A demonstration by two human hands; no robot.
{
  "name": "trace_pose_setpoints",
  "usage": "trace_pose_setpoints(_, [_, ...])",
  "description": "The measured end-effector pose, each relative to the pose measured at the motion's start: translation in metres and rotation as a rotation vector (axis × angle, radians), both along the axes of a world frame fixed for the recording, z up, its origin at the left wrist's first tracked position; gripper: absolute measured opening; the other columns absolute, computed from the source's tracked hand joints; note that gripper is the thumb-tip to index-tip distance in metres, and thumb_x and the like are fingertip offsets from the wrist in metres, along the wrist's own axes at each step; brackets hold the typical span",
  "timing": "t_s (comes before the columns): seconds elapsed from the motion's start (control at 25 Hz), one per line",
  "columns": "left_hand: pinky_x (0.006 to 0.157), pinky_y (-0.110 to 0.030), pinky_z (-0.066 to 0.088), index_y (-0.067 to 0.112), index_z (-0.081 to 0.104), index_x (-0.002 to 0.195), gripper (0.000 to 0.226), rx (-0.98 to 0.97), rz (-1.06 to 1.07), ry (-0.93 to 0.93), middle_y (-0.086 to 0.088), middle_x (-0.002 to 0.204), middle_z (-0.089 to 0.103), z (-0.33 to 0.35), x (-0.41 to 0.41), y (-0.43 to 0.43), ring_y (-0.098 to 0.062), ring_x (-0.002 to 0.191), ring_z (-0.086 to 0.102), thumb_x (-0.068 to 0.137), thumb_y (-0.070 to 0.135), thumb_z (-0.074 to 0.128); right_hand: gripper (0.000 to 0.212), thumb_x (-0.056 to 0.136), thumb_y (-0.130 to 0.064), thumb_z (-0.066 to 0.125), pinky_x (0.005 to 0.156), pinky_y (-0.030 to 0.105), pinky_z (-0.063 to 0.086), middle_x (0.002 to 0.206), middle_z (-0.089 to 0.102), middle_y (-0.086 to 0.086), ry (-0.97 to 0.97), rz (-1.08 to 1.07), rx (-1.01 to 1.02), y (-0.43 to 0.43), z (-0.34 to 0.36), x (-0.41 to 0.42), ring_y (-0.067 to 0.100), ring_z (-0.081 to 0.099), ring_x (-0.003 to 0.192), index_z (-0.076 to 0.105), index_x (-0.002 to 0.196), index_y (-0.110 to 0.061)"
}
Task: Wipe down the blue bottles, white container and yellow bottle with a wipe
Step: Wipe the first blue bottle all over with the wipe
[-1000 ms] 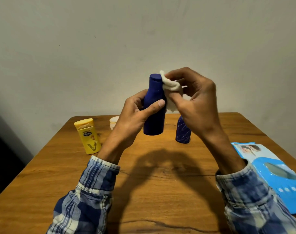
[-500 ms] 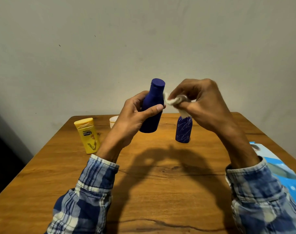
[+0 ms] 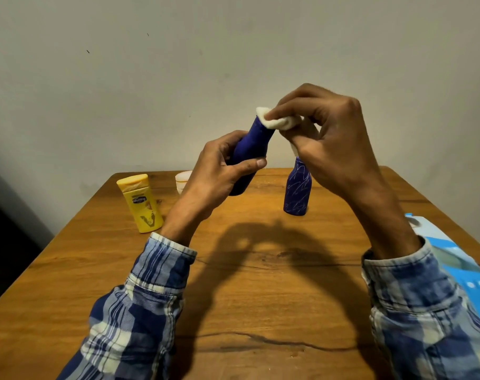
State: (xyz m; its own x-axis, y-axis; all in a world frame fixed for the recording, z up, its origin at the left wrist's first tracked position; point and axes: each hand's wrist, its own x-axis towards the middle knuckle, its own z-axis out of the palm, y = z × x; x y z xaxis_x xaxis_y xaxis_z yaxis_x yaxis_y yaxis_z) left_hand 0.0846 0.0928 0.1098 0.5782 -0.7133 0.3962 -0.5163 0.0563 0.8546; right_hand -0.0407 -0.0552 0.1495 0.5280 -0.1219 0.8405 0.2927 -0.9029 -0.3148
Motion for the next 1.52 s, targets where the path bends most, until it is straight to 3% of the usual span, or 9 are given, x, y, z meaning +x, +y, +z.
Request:
trace_pose_setpoints(0.08, [0.101,-0.035,0.053,0.019,0.062,0.129,0.040,0.000,0.009,-0.007,-0.008,0.118,0.071,0.000,0.001,0.000,-0.020,0.111,0.067,0.091,0.016,0.074,0.020,0.087,0.001,0.069,0.079,0.016,0.053,0.103,0.070,0.006,0.018,0.016,-0.024,0.000,0.001,-0.001,0.012,0.066,0.095,0.076,0.105,-0.005])
trace_pose_setpoints(0.2, [0.099,-0.032,0.053,0.017,0.062,0.130,0.041,0.005,0.012,-0.013,-0.009,0.118,0.071,0.000,0.001,0.000,-0.021,0.110,0.068,0.091,0.015,0.074,0.021,0.088,0.000,0.069,0.078,0.024,0.055,0.103,0.070,0.004,0.017,-0.054,-0.014,-0.001,0.000,0.001,0.012,0.066,0.094,0.076,0.106,-0.007])
trace_pose_setpoints(0.52, [0.099,-0.029,0.052,0.015,0.063,0.129,0.040,-0.023,-0.007,0.043,-0.011,0.118,0.072,-0.002,0.003,-0.001,-0.023,0.111,0.068,0.091,0.012,0.074,0.015,0.089,-0.008,0.074,0.072,0.018,0.052,0.099,0.072,0.000,0.094,-0.045,0.033,-0.009,0.001,-0.003,0.011,0.067,0.091,0.078,0.103,-0.011])
trace_pose_setpoints(0.72, [0.102,-0.031,0.052,0.009,0.063,0.129,0.038,-0.075,-0.040,0.090,-0.015,0.119,0.071,0.000,0.002,0.000,-0.028,0.113,0.066,0.092,0.010,0.071,0.019,0.091,-0.011,0.070,0.078,0.032,0.061,0.106,0.073,-0.002,-0.005,0.061,0.345,-0.008,-0.001,-0.001,0.012,0.069,0.098,0.074,0.109,-0.014])
trace_pose_setpoints(0.96, [0.087,-0.013,0.052,0.017,0.064,0.127,0.038,-0.097,-0.104,0.138,-0.001,0.114,0.074,0.006,-0.005,0.001,-0.008,0.108,0.068,0.091,0.009,0.071,0.021,0.090,-0.004,0.071,0.083,0.046,0.061,0.107,0.074,0.003,0.068,0.200,0.479,0.001,-0.012,0.011,0.020,0.071,0.098,0.071,0.111,-0.007])
trace_pose_setpoints(1.12, [0.090,-0.026,0.057,0.015,0.063,0.130,0.049,-0.161,-0.098,0.202,-0.003,0.116,0.074,0.007,-0.006,0.001,-0.016,0.111,0.069,0.083,0.020,0.074,0.023,0.088,-0.005,0.074,0.083,0.042,0.062,0.106,0.074,0.005,0.047,0.267,0.529,0.000,-0.009,0.006,0.021,0.072,0.099,0.068,0.110,-0.006])
trace_pose_setpoints(1.28, [0.080,-0.029,0.060,0.009,0.053,0.136,0.061,-0.214,-0.043,0.297,-0.007,0.115,0.075,0.009,-0.005,0.002,-0.020,0.105,0.073,0.080,0.022,0.074,0.021,0.086,-0.006,0.076,0.081,0.046,0.062,0.102,0.074,0.005,0.071,0.237,0.552,0.001,-0.013,0.010,0.020,0.072,0.095,0.069,0.106,-0.007])
trace_pose_setpoints(1.4, [0.081,-0.030,0.060,0.008,0.054,0.132,0.053,-0.184,-0.054,0.285,-0.009,0.113,0.076,0.008,-0.004,0.002,-0.022,0.104,0.073,0.085,0.022,0.072,0.020,0.088,-0.009,0.076,0.077,0.037,0.062,0.102,0.074,0.002,0.044,0.244,0.447,0.007,-0.014,0.011,0.018,0.071,0.094,0.074,0.107,-0.010])
trace_pose_setpoints(1.52, [0.089,-0.036,0.060,0.011,0.057,0.133,0.039,-0.168,-0.077,0.320,-0.012,0.117,0.073,0.006,-0.005,0.000,-0.025,0.108,0.070,0.096,0.019,0.065,0.017,0.089,-0.011,0.075,0.076,0.041,0.062,0.102,0.075,-0.001,0.014,0.168,0.472,0.004,-0.018,0.015,0.015,0.071,0.094,0.075,0.106,-0.014])
